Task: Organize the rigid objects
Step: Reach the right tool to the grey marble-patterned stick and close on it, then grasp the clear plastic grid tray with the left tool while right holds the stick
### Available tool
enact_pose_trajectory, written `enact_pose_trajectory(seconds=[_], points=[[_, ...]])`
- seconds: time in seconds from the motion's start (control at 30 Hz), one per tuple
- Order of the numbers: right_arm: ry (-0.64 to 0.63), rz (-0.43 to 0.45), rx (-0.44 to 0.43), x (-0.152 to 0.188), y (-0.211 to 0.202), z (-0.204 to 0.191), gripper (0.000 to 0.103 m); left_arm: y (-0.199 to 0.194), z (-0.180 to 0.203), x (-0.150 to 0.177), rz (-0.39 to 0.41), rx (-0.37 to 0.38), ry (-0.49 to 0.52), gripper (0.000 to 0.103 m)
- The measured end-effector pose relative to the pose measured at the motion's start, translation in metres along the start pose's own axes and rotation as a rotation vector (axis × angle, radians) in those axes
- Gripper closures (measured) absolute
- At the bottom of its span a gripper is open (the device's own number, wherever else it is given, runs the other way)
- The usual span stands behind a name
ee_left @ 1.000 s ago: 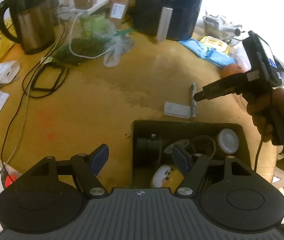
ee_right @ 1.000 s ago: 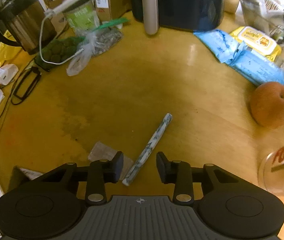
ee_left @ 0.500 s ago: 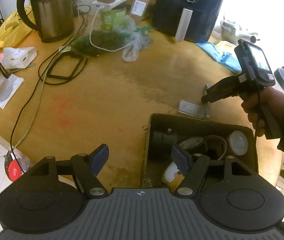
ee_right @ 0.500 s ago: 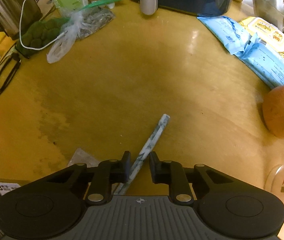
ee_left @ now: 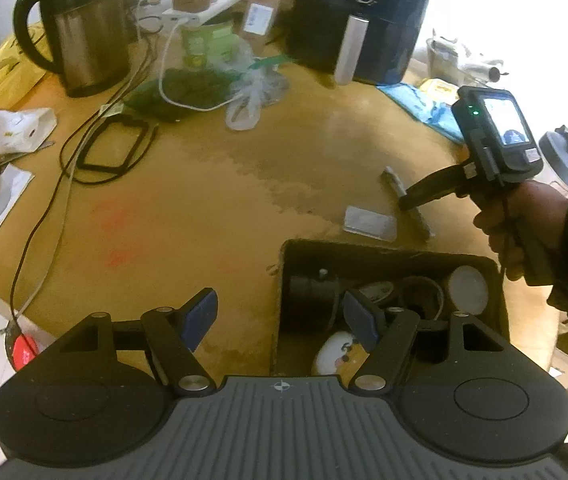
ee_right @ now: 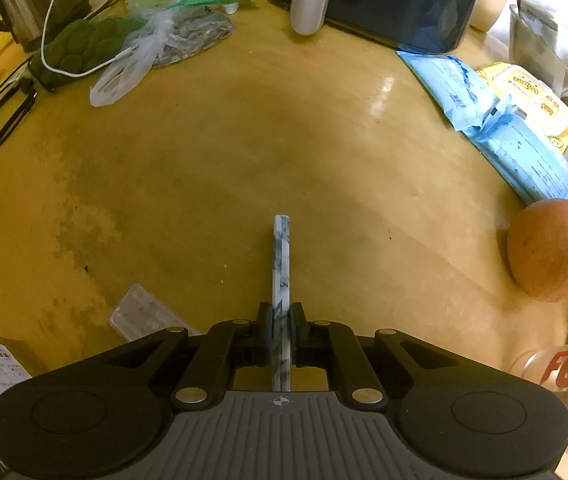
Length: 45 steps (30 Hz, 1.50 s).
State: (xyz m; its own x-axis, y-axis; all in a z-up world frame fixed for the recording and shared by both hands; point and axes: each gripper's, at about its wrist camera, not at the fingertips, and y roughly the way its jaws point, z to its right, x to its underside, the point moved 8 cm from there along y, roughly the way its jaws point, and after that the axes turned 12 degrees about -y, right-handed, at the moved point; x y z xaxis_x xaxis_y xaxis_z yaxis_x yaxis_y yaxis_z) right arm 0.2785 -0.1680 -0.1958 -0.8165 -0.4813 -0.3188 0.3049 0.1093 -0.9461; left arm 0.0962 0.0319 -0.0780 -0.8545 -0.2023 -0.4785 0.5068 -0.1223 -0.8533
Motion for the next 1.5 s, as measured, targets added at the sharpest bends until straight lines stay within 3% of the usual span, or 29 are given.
enact_pose_trajectory(seconds=[0.67,0.83,1.5], points=[[0.08,0.107,-0.033,0.028,-0.063,-0.001,0.092,0.026,0.037,-0.018,-0.022,0.039,0.107,0.033],[0.117,0.123,-0.042,0.039,-0.077,0.0,0.092,0.035,0.047,-0.026,-0.014,0.046,0.136,0.024],[0.229,0.202,0.024,0.072,-0.123,0.024,0.092,0.097,0.098,-0.044,-0.121,0.069,0.219,0.023]])
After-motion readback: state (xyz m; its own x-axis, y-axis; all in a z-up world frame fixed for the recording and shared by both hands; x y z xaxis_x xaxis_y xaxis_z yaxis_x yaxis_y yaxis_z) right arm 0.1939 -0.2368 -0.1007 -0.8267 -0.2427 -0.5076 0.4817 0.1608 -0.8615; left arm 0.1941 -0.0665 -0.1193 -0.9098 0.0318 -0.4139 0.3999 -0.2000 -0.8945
